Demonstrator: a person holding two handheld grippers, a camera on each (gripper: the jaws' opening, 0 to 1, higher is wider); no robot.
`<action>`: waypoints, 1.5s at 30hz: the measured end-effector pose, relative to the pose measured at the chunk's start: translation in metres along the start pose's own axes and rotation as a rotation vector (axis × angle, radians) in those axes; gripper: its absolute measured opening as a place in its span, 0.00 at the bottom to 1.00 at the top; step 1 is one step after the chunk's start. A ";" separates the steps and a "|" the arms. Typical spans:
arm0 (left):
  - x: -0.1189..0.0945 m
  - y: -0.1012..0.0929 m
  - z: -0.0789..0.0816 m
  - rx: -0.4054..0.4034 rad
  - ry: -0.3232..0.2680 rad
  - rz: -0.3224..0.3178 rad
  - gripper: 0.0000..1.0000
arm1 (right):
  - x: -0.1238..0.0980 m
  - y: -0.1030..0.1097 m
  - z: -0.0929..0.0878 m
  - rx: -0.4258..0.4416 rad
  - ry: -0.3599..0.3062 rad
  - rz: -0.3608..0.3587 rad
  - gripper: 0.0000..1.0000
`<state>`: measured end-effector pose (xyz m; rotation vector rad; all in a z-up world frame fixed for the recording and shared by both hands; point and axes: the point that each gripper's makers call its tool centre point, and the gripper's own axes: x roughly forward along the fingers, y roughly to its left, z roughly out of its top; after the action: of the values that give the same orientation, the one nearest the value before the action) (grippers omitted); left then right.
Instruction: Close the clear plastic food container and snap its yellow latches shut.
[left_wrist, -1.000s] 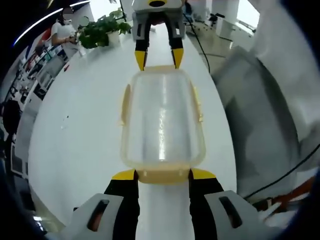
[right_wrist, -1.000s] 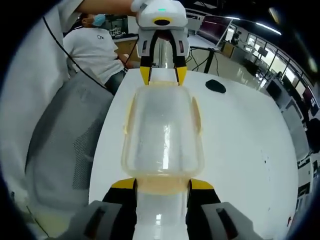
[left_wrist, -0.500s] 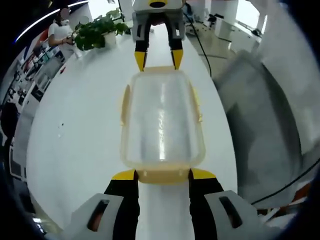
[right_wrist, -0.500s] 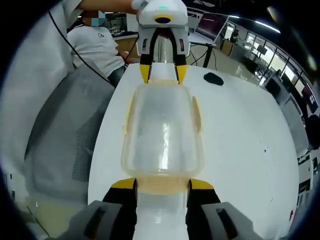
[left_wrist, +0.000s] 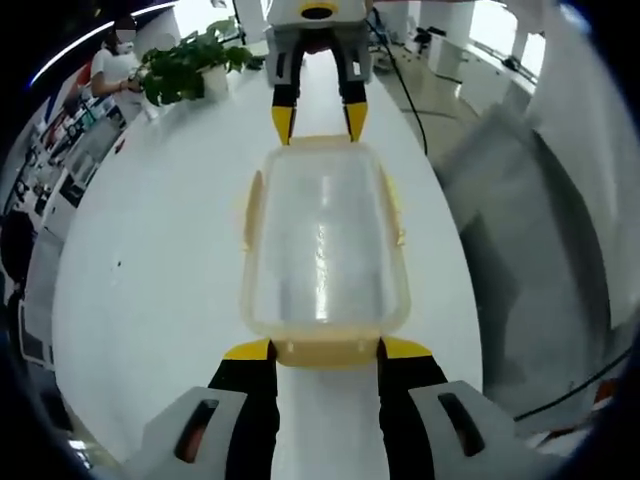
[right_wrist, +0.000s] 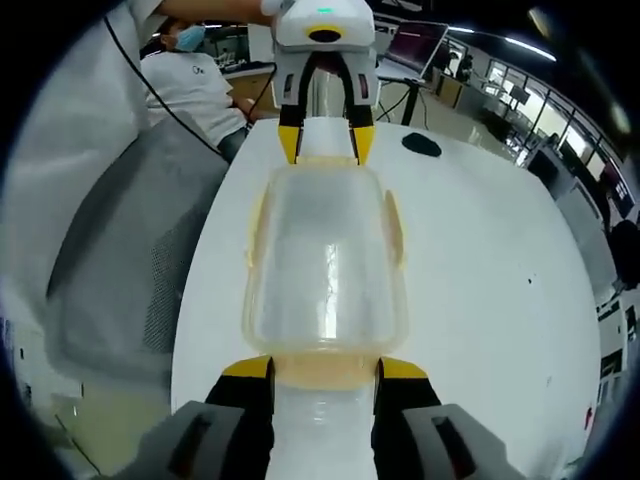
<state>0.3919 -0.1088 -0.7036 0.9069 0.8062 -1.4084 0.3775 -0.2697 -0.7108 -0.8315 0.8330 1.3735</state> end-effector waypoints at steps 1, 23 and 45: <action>0.001 0.000 0.001 -0.001 -0.001 -0.002 0.36 | 0.000 0.000 -0.001 0.001 0.000 0.001 0.36; 0.033 0.005 0.022 0.004 -0.011 -0.013 0.36 | 0.001 -0.001 -0.039 0.018 0.043 -0.001 0.36; 0.053 0.001 0.027 0.000 0.008 -0.036 0.36 | 0.006 -0.001 -0.058 0.011 0.067 0.009 0.36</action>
<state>0.3925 -0.1568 -0.7387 0.9023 0.8322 -1.4375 0.3778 -0.3179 -0.7439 -0.8700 0.8965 1.3540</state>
